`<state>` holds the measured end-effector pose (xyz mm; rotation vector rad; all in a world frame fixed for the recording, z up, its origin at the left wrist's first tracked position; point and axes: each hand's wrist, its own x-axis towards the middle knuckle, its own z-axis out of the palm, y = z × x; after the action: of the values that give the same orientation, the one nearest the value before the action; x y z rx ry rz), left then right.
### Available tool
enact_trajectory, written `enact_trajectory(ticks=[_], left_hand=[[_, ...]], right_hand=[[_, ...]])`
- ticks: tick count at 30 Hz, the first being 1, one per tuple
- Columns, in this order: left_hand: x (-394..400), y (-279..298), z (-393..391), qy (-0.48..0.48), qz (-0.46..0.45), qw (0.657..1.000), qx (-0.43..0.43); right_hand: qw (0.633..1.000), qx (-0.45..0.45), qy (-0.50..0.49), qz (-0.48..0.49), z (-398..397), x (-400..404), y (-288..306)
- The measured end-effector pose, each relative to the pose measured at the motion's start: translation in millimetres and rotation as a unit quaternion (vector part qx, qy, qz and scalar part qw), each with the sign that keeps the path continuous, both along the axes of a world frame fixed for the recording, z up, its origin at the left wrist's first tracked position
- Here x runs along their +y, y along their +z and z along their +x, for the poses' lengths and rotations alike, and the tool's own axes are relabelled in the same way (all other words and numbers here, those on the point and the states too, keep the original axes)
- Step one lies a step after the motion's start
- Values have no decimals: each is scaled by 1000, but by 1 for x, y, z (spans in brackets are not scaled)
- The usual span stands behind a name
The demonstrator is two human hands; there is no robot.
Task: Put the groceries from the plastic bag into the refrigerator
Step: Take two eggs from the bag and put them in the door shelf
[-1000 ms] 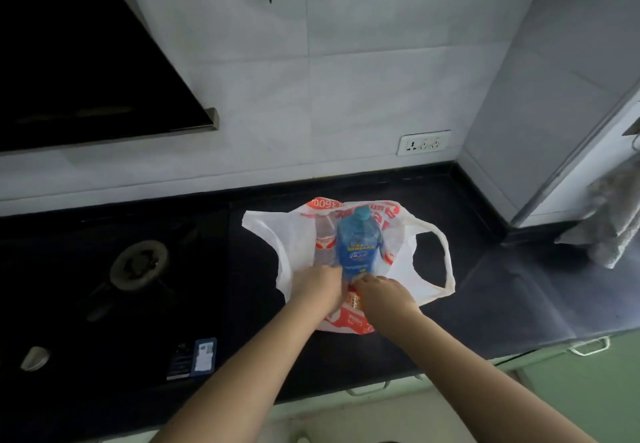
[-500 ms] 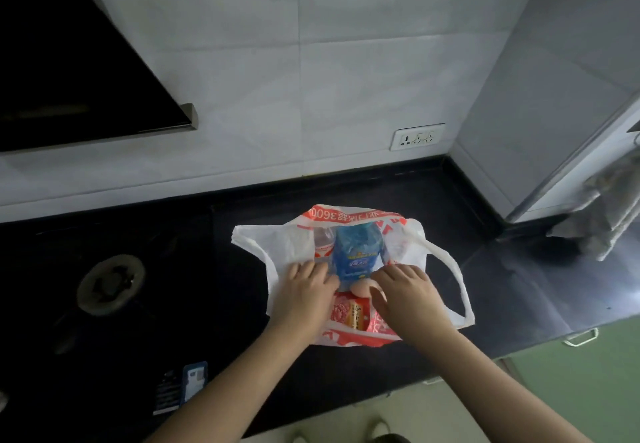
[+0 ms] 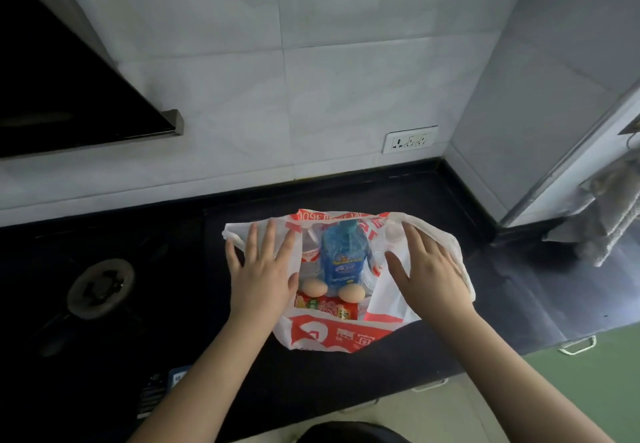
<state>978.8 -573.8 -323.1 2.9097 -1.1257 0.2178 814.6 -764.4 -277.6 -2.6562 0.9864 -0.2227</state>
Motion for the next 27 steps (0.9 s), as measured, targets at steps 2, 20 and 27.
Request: enact_trajectory(ticks=[2,20,27], left_hand=[[0,-2,7,6,16,1000,17],[-7,5,35,37,-24,999,27],[-14,4,43,41,-80,996,-17]], right_hand=[[1000,15,-2,12,5,-6,0],[997,22,9,71,22,-39,-12],[997,6,18,74,27,-47,-10]])
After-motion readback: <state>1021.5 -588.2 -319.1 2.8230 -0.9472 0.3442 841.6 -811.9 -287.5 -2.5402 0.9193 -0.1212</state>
